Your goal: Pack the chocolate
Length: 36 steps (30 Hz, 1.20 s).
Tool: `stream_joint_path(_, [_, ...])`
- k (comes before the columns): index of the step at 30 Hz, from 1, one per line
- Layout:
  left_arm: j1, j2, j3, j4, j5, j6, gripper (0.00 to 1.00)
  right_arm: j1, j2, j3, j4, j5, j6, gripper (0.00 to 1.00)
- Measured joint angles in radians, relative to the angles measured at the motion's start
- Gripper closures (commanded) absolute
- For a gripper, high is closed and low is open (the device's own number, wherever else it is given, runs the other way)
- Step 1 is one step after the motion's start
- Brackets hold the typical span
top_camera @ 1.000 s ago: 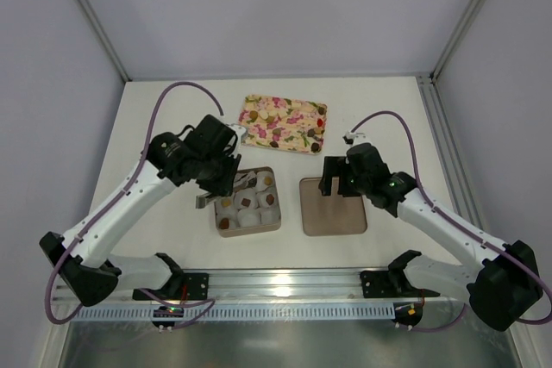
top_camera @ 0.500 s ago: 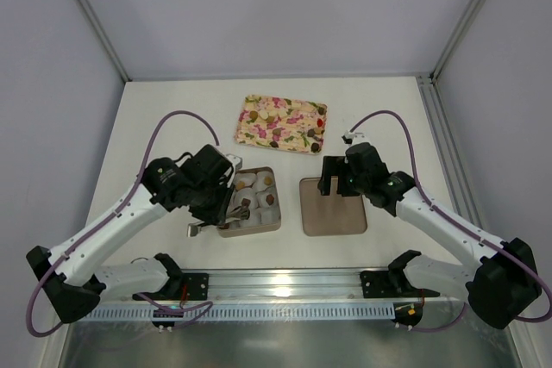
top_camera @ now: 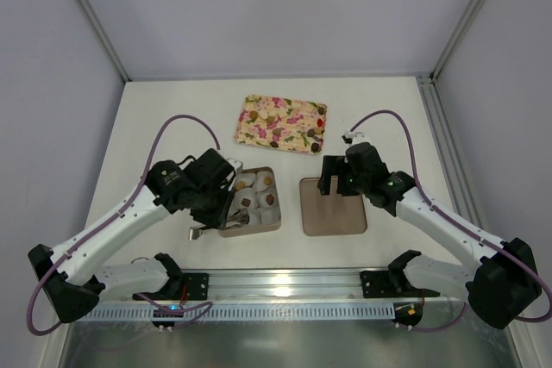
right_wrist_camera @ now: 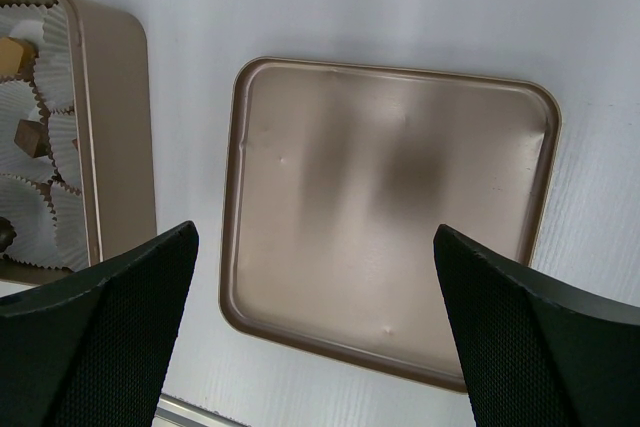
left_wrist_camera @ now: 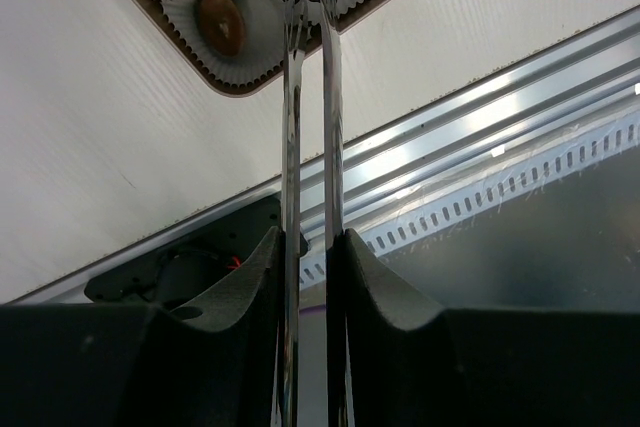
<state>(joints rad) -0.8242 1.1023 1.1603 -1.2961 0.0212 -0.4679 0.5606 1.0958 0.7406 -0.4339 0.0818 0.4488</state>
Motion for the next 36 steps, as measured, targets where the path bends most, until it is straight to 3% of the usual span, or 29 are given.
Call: stream_joint_path(36, [-0.013, 0.042, 0.029, 0.027, -0.011, -0.004, 0.62, 0.0, -0.001, -0.019, 0.007, 0.0, 0.0, 0.0])
